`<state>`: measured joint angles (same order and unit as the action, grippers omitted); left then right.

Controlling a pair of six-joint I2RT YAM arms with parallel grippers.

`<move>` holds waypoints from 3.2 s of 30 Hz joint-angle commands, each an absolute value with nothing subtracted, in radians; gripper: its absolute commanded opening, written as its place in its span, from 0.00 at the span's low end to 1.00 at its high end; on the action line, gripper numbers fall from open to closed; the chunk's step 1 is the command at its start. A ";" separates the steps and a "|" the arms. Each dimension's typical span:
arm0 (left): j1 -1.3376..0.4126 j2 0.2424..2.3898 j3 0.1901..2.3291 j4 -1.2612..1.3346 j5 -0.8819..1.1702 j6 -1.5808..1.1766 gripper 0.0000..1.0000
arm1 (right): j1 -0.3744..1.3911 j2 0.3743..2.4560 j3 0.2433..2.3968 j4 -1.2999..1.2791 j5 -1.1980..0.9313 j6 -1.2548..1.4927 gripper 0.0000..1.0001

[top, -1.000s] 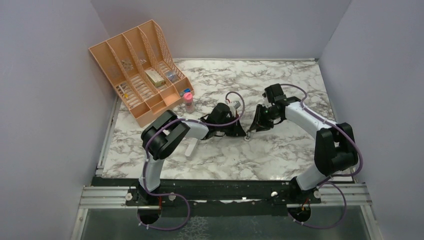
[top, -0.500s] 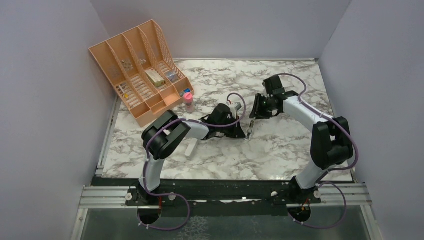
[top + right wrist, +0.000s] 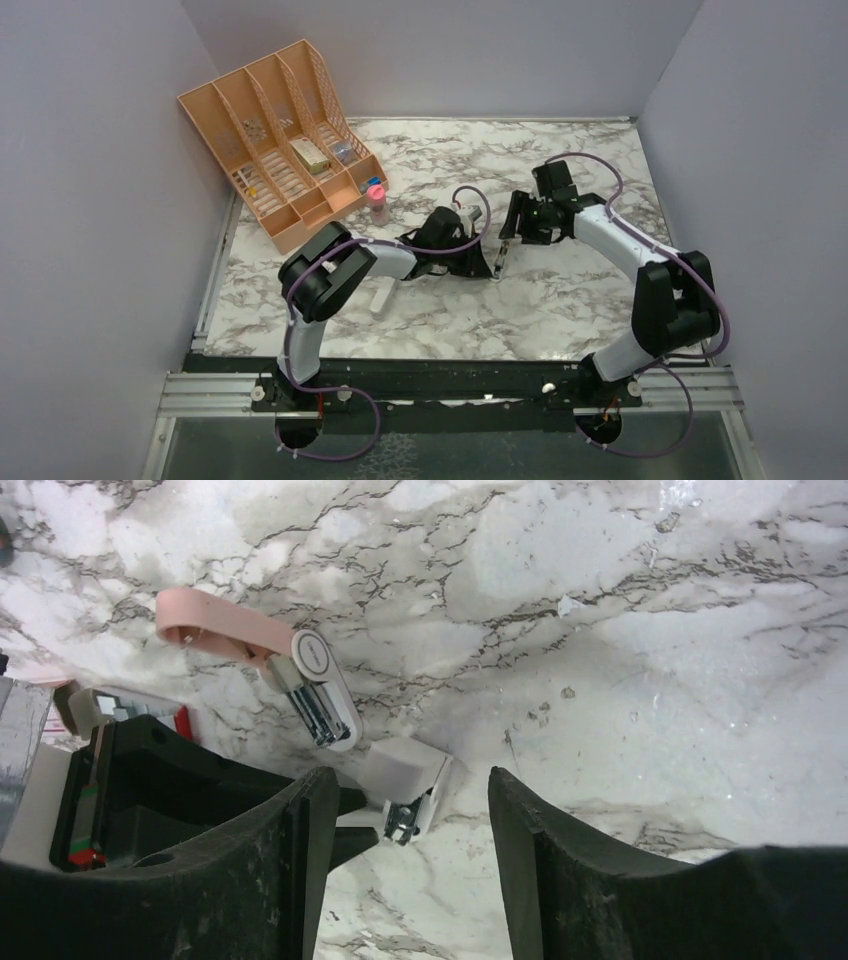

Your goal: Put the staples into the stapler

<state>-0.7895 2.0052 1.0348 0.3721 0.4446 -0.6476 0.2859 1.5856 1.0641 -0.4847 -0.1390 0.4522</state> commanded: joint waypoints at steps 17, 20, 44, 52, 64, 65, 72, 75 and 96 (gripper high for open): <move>-0.751 1.412 0.960 0.064 -0.048 -0.420 0.72 | 0.434 1.358 0.819 -0.472 -0.011 0.627 0.63; -0.750 1.359 0.955 0.052 -0.101 -0.407 0.76 | 0.476 1.382 0.828 -0.472 0.024 0.645 0.63; -0.740 1.295 0.897 -0.104 -0.299 -0.472 0.99 | 0.569 1.646 0.924 -0.444 0.300 0.661 0.36; -0.732 1.302 0.905 -0.124 -0.304 -0.470 0.99 | 0.545 1.710 0.976 -0.323 0.275 0.490 0.31; -0.722 1.299 0.902 -0.161 -0.288 -0.492 0.99 | 0.456 1.778 1.044 -0.232 0.176 0.349 0.30; -0.721 1.300 0.902 -0.161 -0.286 -0.494 0.99 | 0.451 1.780 1.050 -0.230 0.174 0.341 0.30; -0.714 1.302 0.896 -0.163 -0.265 -0.507 0.99 | 0.425 1.790 1.097 -0.250 0.115 0.302 0.31; -0.713 1.304 0.891 -0.164 -0.258 -0.512 0.99 | 0.422 1.797 1.108 -0.268 0.097 0.303 0.31; -0.697 1.305 0.876 -0.167 -0.222 -0.533 0.99 | 0.411 1.808 1.154 -0.366 0.054 0.291 0.43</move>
<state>-0.7063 1.3201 0.8875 -0.1665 -0.2474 -0.5205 0.4110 1.8301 1.1629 -0.3706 0.0479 0.3031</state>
